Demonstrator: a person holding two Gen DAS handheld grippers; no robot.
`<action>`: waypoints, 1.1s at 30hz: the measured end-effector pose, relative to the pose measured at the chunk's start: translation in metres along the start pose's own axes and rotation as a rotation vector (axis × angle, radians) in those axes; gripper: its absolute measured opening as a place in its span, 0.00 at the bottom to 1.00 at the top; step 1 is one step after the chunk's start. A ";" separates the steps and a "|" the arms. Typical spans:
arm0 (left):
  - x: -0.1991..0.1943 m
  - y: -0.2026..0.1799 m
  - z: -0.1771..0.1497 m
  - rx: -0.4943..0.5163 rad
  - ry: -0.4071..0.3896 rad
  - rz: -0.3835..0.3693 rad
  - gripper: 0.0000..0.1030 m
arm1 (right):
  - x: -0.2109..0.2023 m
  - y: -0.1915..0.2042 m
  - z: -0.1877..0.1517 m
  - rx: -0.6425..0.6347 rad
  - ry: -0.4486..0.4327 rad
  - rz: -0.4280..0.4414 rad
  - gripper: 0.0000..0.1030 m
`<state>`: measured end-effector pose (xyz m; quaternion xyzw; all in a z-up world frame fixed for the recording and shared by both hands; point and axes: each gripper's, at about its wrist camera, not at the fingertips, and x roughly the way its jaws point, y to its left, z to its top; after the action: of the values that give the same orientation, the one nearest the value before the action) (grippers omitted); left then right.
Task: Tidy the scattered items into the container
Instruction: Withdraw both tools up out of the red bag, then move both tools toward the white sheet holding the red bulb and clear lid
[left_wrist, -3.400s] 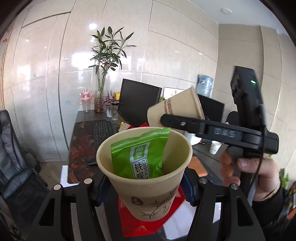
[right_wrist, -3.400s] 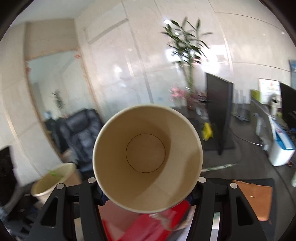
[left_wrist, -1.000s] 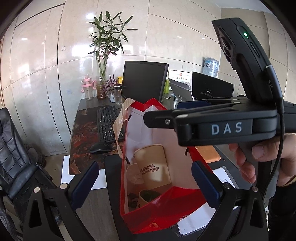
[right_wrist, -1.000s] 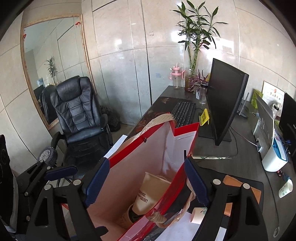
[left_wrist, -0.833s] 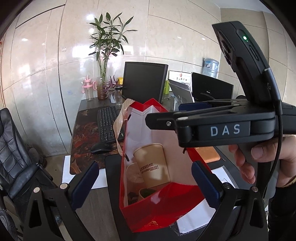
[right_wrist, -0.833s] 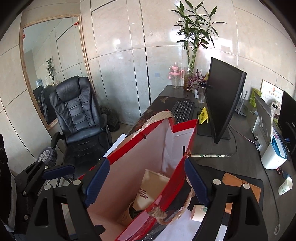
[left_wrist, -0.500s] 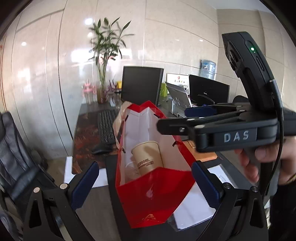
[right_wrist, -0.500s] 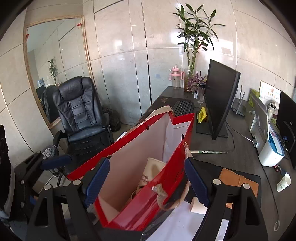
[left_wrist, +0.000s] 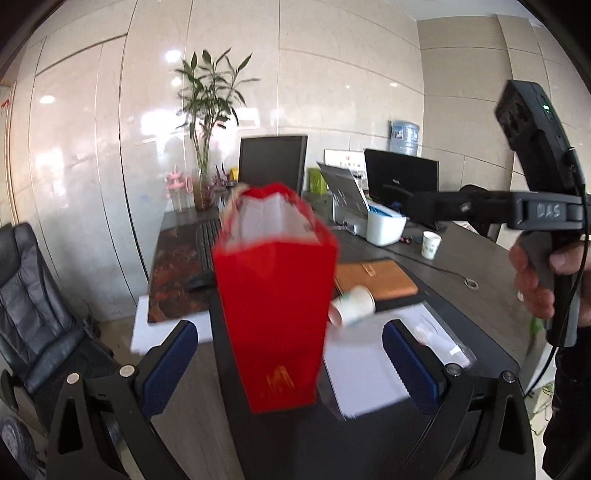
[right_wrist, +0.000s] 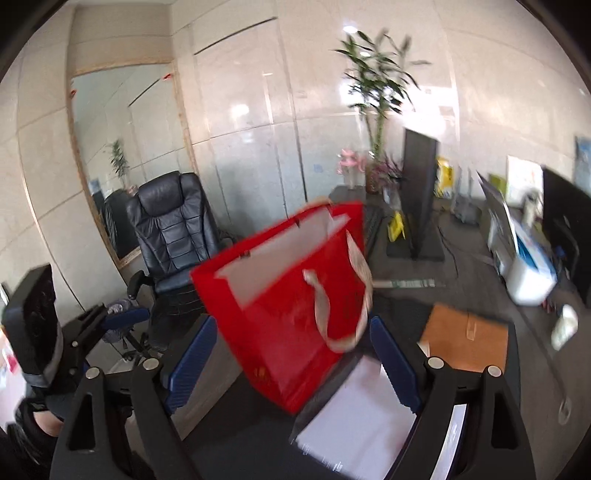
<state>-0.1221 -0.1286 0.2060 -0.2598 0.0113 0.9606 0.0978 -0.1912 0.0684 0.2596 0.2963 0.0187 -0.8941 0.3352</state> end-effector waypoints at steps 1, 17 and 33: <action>-0.003 -0.003 -0.008 -0.007 0.004 0.001 1.00 | -0.006 0.002 -0.009 0.010 -0.007 0.009 0.86; -0.006 -0.036 -0.164 -0.157 0.172 0.001 1.00 | -0.002 -0.007 -0.196 0.186 0.064 -0.087 0.91; -0.029 -0.055 -0.236 -0.243 0.154 0.094 1.00 | 0.005 0.015 -0.275 0.206 0.076 -0.185 0.91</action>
<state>0.0304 -0.0971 0.0180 -0.3420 -0.0854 0.9356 0.0197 -0.0427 0.1176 0.0332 0.3596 -0.0333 -0.9067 0.2180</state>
